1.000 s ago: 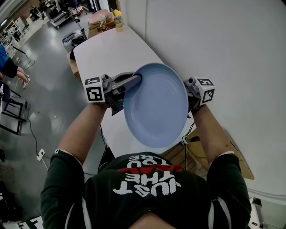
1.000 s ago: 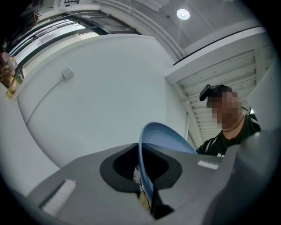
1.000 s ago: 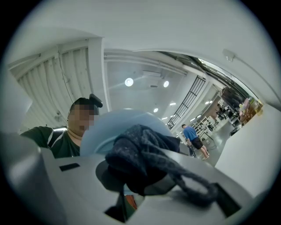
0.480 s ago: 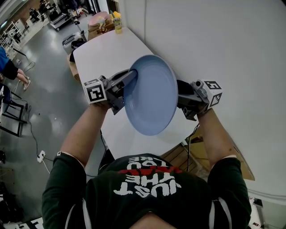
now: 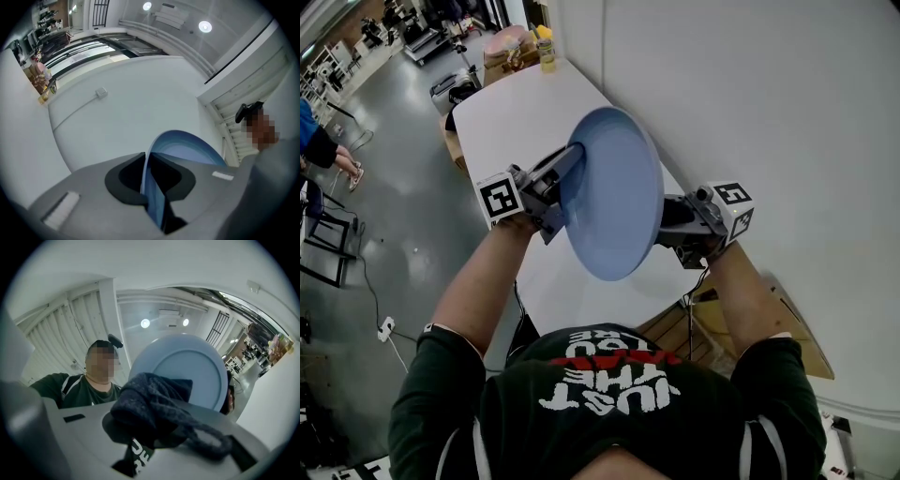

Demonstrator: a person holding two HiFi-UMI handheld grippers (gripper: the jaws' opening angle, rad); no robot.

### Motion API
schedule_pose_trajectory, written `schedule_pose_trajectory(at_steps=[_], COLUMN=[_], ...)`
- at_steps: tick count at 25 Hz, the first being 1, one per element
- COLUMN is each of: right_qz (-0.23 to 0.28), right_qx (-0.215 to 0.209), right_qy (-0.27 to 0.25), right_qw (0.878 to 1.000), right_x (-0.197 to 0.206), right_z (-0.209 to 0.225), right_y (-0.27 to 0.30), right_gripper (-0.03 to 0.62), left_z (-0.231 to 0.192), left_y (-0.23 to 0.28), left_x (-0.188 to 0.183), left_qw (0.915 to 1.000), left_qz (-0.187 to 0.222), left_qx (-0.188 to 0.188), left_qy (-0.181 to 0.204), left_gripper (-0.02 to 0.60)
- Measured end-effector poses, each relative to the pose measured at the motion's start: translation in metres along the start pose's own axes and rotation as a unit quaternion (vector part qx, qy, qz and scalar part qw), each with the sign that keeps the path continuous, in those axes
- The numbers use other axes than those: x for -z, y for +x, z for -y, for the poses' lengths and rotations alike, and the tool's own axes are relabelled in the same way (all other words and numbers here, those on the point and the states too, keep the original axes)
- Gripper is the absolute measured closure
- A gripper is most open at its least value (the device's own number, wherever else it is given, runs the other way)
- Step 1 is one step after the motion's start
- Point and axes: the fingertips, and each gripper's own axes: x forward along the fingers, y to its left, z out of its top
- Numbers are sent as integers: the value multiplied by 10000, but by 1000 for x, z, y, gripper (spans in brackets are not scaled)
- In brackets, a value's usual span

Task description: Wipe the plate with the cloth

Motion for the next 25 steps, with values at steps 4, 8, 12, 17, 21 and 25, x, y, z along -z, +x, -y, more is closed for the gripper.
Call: schedule_pose_trajectory(at_steps=[4,8,12,17,21,25], right_qz=[-104,-271,-447,-759,-868,-646], right_qx=[-3,51,222,596,974,1188], right_qy=[120,180,141,43,-129,-429], right_qw=[9999,9995,9987,9953,9914,9899], right_x=[14,25,32,38,34,12], right_z=[7,15,27,47,71,82], right_y=[5,11,16,18,14,11], right_gripper=[546,546,546,546,546,546], left_z=[3,11,20,32,35,33], left_y=[1,2,3,5,9,9], left_x=[-3,-5,-7,-8,-3,5], left_qw=[9999,9996,9991,9989,9980,9963], left_qz=[116,222,256,196,44,-105], left_qx=[34,124,258,383,543,627], left_qy=[-70,-125,-213,-200,-314,-572], left_gripper=[541,541,541,540,541,547])
